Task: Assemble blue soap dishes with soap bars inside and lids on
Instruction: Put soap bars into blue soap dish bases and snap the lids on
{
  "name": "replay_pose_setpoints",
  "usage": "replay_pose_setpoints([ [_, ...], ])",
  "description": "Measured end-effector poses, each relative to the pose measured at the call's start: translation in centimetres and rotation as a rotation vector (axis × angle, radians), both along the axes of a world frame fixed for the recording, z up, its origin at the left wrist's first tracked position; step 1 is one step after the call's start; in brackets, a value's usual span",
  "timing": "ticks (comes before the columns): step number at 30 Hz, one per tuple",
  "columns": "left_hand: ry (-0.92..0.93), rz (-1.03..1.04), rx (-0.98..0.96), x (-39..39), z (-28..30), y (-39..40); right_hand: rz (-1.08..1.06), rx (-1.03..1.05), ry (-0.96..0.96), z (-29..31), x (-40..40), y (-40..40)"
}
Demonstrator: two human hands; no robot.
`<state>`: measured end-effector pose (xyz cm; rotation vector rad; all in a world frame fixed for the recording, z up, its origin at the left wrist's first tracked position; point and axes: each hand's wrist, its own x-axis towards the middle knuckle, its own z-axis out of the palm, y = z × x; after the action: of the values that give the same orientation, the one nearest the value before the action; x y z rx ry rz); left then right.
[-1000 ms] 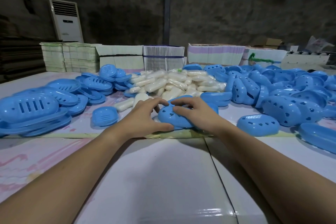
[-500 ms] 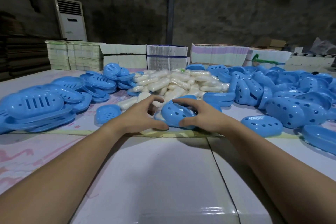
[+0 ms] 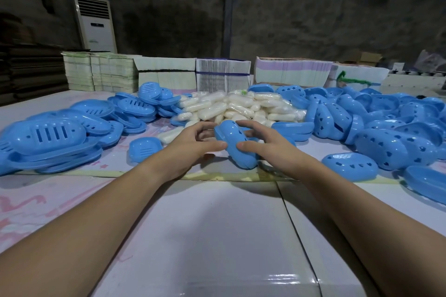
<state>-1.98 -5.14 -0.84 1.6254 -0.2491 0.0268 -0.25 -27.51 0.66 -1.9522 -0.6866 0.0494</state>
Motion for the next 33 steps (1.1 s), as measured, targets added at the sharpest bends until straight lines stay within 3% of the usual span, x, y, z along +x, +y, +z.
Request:
replay_pose_setpoints([
  [4, 0.027, -0.069, -0.155, -0.2, -0.1, -0.7, -0.013, 0.033, 0.002, 0.0, 0.0, 0.2],
  [27, 0.103, -0.236, -0.367, -0.9, 0.1, -1.0, -0.023, 0.11, -0.059, -1.5, -0.2, 1.8],
  [33, 0.107, 0.004, -0.366, -0.9, 0.5, -2.7, -0.014, 0.026, -0.114, -1.7, 0.0, 2.1],
])
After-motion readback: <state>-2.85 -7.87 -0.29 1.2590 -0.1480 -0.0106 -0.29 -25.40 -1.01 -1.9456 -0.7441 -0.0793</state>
